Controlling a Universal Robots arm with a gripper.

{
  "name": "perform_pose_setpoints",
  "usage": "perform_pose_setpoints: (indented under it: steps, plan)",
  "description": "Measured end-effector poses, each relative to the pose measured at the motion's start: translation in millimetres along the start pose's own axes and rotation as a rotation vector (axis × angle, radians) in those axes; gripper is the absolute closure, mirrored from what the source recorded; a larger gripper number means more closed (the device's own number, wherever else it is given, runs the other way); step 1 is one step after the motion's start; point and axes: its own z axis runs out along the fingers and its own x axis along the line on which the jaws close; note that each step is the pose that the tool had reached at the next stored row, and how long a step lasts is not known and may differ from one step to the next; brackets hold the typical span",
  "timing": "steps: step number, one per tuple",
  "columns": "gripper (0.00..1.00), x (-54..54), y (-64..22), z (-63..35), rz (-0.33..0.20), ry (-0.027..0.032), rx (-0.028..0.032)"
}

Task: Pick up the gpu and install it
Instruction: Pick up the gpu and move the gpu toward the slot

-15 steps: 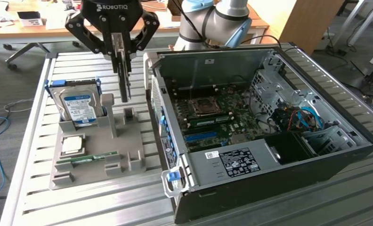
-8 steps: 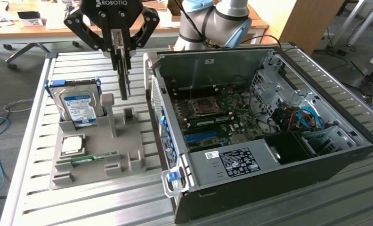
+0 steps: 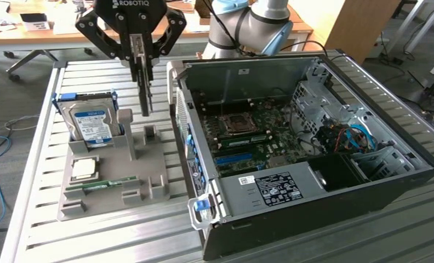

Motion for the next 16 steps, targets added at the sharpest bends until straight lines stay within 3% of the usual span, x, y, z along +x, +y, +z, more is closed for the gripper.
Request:
perform_pose_setpoints:
  steps: [16]
  plan:
    - [0.73, -20.5, 0.8, 0.5, 0.000, 0.0001, -0.0033]
